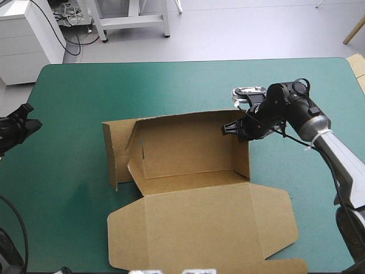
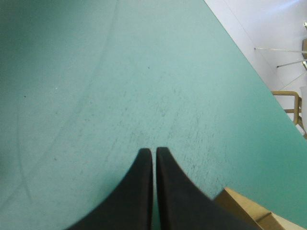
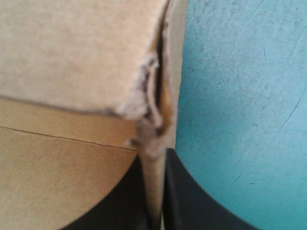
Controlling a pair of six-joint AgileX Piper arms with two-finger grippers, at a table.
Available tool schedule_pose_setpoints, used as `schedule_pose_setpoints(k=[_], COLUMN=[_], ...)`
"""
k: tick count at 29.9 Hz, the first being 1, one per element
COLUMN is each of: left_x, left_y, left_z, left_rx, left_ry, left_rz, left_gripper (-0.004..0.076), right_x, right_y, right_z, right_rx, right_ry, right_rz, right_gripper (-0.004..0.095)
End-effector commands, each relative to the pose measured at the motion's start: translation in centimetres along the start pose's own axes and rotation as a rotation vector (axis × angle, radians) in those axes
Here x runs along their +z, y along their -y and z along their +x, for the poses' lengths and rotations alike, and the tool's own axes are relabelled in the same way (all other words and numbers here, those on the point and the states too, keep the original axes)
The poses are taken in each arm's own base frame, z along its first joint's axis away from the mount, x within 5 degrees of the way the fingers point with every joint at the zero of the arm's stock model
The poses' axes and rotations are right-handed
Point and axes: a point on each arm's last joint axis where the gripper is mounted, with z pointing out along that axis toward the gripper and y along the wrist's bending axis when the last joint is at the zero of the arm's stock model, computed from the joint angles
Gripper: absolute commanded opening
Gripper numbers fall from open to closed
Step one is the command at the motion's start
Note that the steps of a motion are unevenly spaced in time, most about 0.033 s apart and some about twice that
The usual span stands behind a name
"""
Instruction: Fold the box
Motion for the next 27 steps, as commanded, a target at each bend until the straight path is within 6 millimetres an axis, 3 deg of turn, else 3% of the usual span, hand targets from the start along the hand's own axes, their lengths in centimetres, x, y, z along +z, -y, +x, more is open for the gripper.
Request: schedule_pose_setpoints(k=[1,8,14,19,24,27], left_x=[-1.4,-1.4,-1.4,-1.4,-1.4,-1.4], left_y=[1.9,2.0,2.1,2.1,2.1,2.0], left_z=[-0.5,-0.5,-0.4,-0.4,-0.4,-0.4], left_rx=[-0.016,-0.021,-0.02,-0.02,-0.02,-0.02], left_ry=[0.078,0.074,0.065,0.06,0.06,0.066], left_rz=[0.084,0.093,0.096,0.098,0.098,0.096], left_gripper=[0.0007,0.0007,0.0007,0.0007,0.0007,0.0007], right_x=[-1.0,-0.3,1.5,1.6,0.1,-1.2], right_y=[0.0,0.2,0.4,0.5,0.3,0.2], right_z=[-0.3,-2.1,-2.6,-3.3,-4.3,-4.9], right_rx=[-0.02,-0.08,-0.09,-0.095,-0.078,-0.042], right_ry=[0.07,0.214,0.199,0.225,0.288,0.317], right_rz=[0.035,0.043,0.049,0.055,0.068,0.081], right_gripper=[-0.002,-0.0013,0.0049,0.0353,0.081,0.0922])
